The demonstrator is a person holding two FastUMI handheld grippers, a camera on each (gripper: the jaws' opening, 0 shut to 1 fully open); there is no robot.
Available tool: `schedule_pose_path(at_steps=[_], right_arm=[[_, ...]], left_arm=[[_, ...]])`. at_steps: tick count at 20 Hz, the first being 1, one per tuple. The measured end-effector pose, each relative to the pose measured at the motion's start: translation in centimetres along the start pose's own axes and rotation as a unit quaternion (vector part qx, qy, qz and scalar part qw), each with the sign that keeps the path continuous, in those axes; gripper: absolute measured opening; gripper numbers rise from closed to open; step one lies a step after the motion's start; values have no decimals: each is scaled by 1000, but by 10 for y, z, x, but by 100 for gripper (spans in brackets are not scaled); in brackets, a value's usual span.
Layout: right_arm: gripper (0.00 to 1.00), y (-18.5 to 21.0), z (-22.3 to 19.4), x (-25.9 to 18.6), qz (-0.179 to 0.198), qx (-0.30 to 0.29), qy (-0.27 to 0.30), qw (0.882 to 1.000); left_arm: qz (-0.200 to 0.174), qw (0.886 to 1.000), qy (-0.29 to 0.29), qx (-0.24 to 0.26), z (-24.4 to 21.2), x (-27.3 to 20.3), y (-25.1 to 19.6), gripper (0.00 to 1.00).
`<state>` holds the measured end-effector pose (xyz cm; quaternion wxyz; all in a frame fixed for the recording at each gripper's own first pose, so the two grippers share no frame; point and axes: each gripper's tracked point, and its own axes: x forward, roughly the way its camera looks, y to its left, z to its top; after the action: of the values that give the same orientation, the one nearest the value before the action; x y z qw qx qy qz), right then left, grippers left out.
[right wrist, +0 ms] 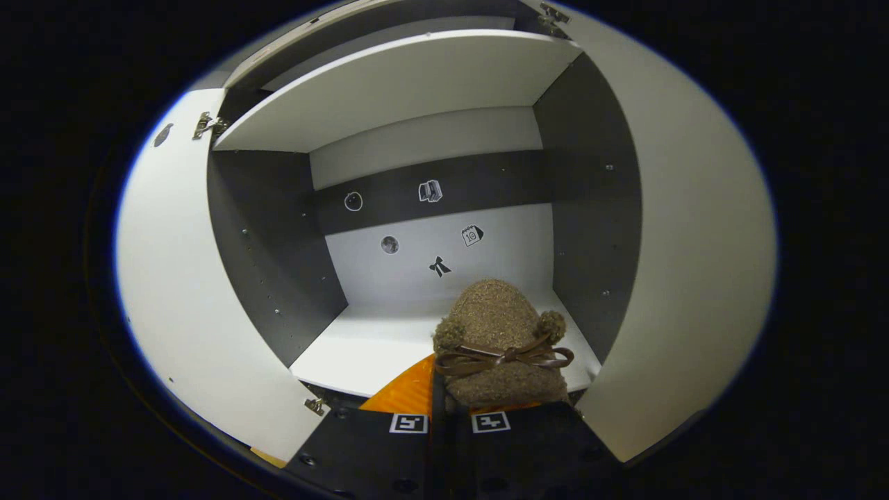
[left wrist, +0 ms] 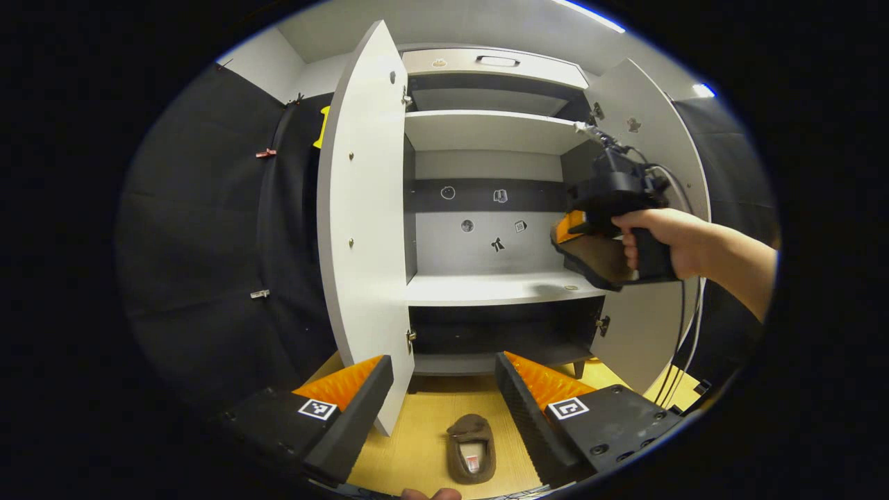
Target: Grab one shoe with the right hand and put it into the shoe cabinet, grab the other shoe with the left hand and put it into the shoe cabinet; then close the right door with the right hand and the left door with the left hand.
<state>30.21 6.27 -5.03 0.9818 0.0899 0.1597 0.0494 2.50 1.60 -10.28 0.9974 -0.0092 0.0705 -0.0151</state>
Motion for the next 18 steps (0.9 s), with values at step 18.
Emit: schedule_pose_path(at_steps=[18], right_arm=[[9,-14,-35,191,-72,-78,56,993]], left_arm=[[46,998,33,-24,-20,4,20,95]])
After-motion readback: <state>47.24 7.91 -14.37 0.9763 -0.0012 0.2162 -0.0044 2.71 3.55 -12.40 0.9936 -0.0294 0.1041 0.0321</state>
